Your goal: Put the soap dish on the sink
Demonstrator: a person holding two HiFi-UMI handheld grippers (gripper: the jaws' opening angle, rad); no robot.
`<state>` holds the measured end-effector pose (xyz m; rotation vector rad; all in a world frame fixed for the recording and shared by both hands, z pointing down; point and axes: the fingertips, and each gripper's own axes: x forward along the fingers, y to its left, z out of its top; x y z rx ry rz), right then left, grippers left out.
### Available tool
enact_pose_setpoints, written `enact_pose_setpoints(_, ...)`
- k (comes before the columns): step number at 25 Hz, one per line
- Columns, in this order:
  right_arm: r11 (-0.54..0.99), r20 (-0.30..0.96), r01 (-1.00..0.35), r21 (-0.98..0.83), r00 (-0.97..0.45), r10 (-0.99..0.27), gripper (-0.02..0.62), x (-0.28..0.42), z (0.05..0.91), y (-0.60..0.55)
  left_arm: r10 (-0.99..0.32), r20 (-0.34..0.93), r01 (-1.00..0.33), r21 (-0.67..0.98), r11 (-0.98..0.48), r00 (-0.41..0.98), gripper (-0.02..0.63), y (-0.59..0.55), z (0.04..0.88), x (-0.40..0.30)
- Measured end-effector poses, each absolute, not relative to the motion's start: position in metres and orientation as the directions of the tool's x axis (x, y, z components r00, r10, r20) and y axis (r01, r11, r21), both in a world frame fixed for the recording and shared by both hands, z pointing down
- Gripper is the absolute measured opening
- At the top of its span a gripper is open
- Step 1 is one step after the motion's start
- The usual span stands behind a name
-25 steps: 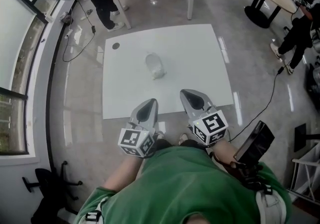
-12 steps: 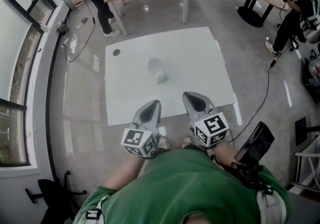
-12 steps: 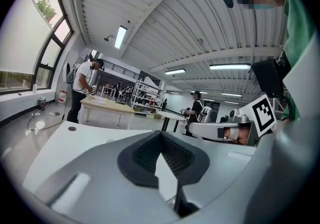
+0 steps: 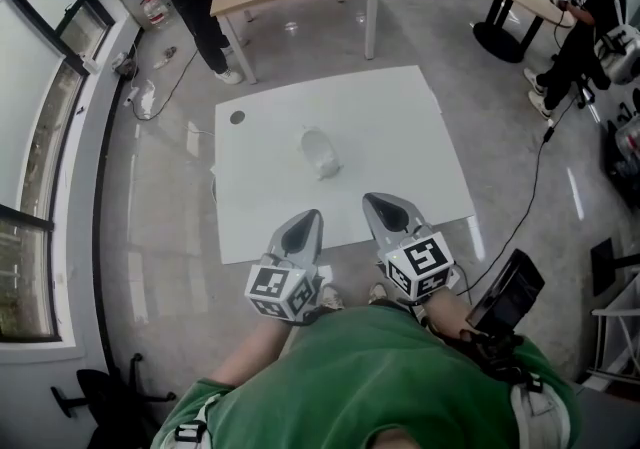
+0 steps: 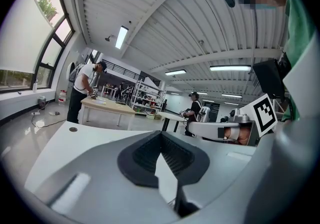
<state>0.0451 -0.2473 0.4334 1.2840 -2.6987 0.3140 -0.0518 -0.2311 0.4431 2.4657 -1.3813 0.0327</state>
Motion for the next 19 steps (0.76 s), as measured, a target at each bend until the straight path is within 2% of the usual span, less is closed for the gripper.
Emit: enact_pose_setpoints(19, 0.603, 0.221, -0.789, -0.121, -0.614, -0.758, 0.002, 0.034, 0.433, -0.261, -0.817, 0.178, -0.825, 0.273, -0.494, 0.548, 0.006, -0.249, 0.444, -0.062)
